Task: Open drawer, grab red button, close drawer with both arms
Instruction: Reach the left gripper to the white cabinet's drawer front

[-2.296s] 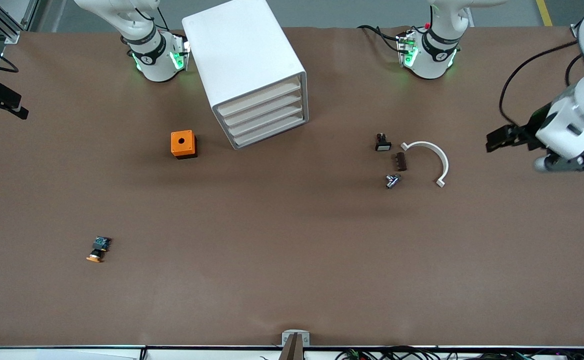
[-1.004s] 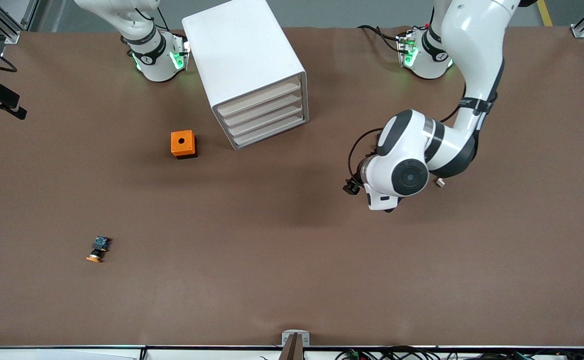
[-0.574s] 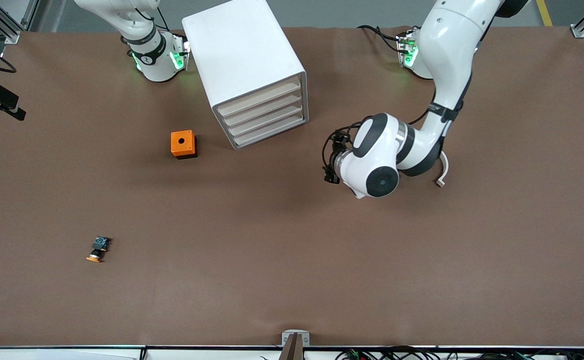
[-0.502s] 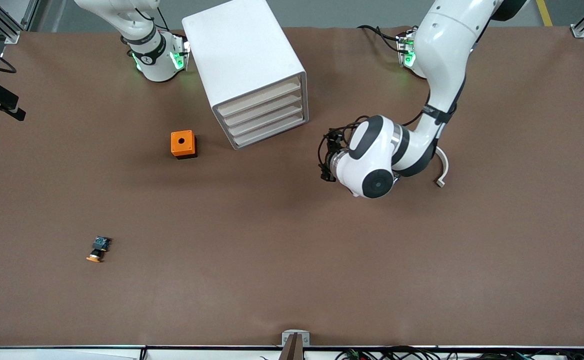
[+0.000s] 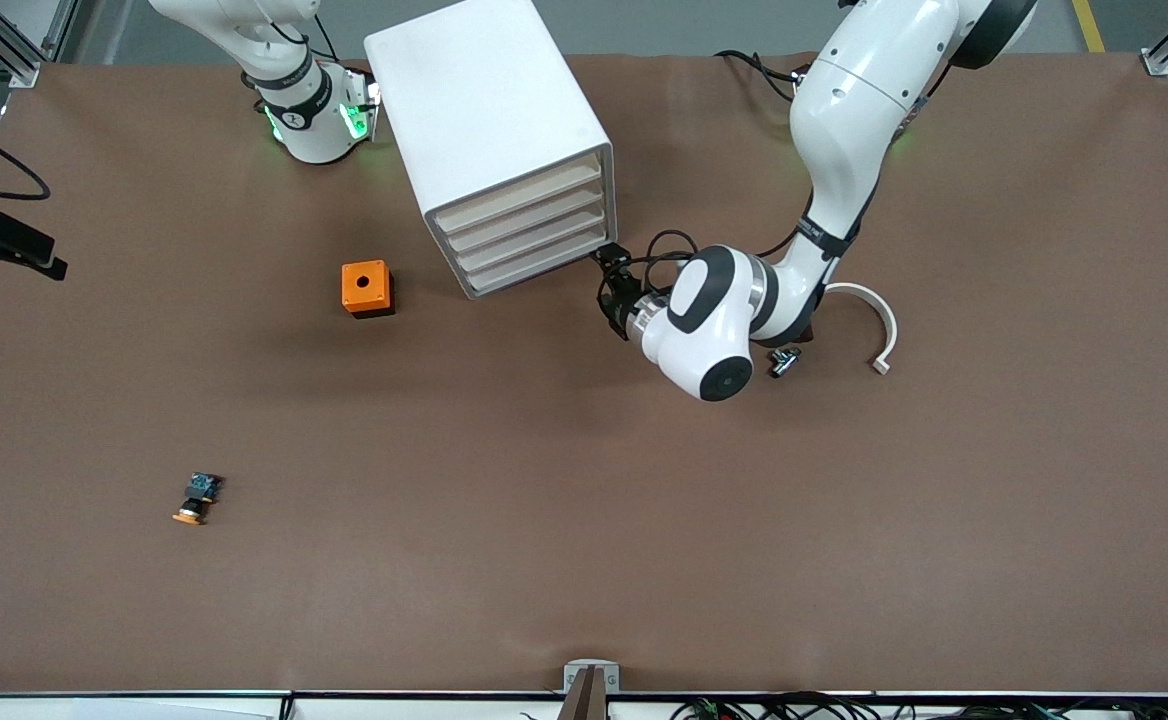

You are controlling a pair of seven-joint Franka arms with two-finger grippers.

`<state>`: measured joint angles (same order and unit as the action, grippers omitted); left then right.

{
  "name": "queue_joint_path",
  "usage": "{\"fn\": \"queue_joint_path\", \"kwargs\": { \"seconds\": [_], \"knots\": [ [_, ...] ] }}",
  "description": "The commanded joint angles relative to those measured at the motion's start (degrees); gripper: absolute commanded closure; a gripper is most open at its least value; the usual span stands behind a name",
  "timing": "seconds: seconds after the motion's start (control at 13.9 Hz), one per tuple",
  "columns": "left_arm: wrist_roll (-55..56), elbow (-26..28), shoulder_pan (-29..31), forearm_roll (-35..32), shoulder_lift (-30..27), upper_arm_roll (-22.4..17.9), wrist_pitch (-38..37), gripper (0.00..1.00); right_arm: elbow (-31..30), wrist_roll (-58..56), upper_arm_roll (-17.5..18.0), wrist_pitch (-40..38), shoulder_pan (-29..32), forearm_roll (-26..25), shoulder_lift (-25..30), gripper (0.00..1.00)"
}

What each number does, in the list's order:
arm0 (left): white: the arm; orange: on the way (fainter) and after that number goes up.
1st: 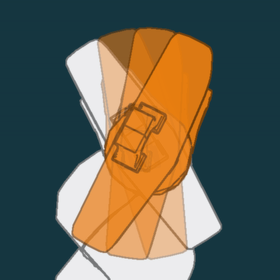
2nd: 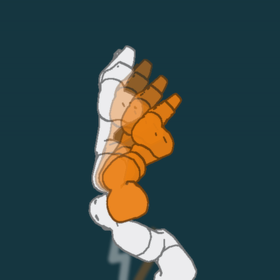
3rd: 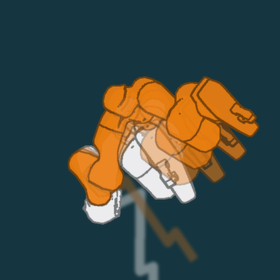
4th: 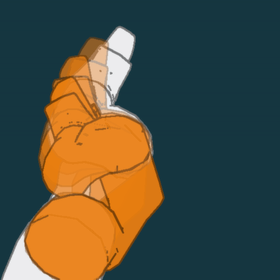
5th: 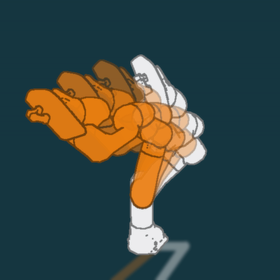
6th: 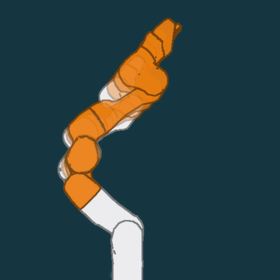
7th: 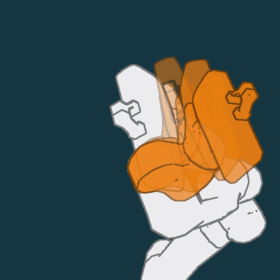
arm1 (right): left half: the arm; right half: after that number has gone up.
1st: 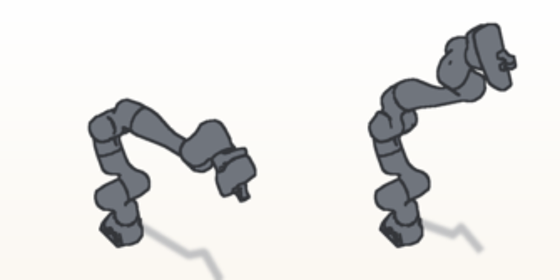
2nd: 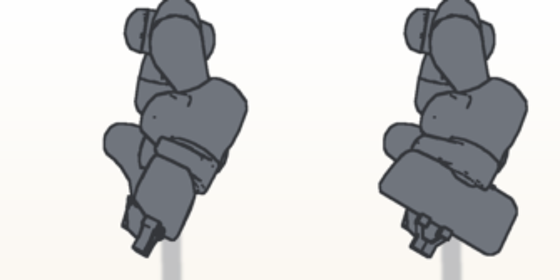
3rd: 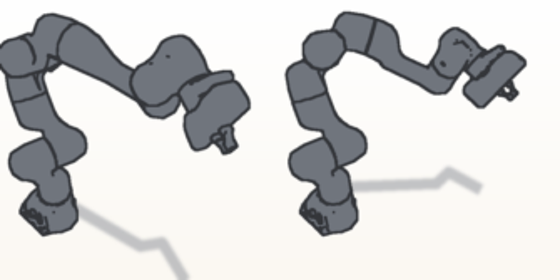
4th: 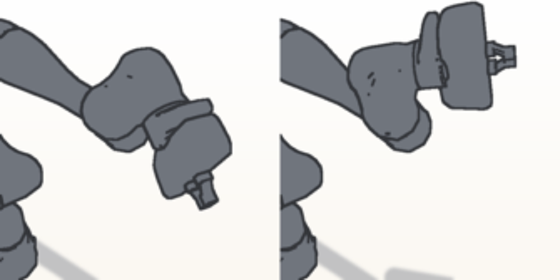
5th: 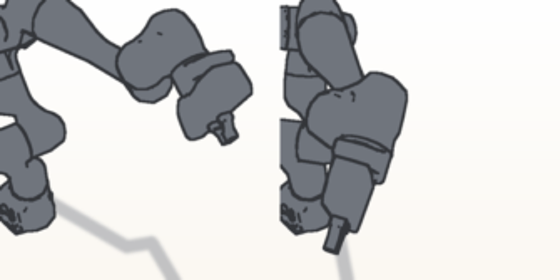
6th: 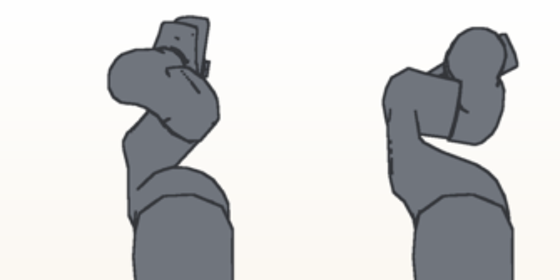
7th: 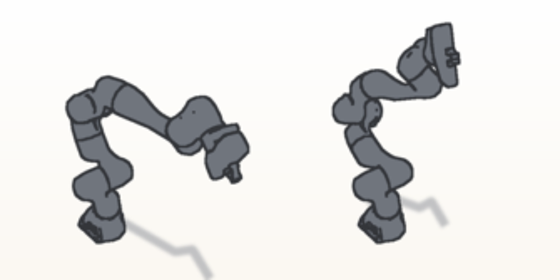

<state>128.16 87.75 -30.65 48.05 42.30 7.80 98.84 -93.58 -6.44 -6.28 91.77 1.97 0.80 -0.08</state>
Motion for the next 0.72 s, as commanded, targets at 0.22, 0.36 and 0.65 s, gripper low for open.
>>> {"fn": "queue_joint_path", "kwargs": {
  "seconds": [0.22,0.36,0.65],
  "knots": [
    [7.2,-1.2,-3.1,10.6,1.5,-0.3,-1.6,0.32,3.0,-2.1,0.7,1.6,1.1,-0.8,-8.0,0.00],
    [7.6,-1.2,-4.1,12.1,2.3,-0.3,-3.1,0.37,2.4,-1.7,0.7,1.0,1.0,-0.7,-8.0,0.00],
    [7.7,-1.2,-6.3,12.7,3.1,-0.3,-3.7,0.54,0.7,0.5,0.7,1.0,1.2,0.3,-7.8,0.00]
  ]
}}
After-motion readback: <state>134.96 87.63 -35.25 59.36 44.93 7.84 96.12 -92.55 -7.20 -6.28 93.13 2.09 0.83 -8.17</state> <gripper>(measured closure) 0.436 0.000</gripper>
